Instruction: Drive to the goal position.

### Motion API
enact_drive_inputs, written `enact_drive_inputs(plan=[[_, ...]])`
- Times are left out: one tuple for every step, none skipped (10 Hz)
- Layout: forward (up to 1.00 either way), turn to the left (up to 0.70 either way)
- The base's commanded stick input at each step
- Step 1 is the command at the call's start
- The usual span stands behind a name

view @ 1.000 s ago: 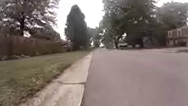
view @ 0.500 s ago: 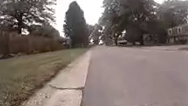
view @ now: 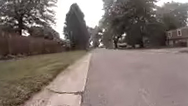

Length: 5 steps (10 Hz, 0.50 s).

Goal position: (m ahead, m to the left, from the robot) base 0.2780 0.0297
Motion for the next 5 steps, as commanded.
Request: enact_drive_inputs(plan=[[0.7, 0.0], [0.7, 0.0], [0.7, 0.0], [0.7, 0.0], [0.7, 0.0]])
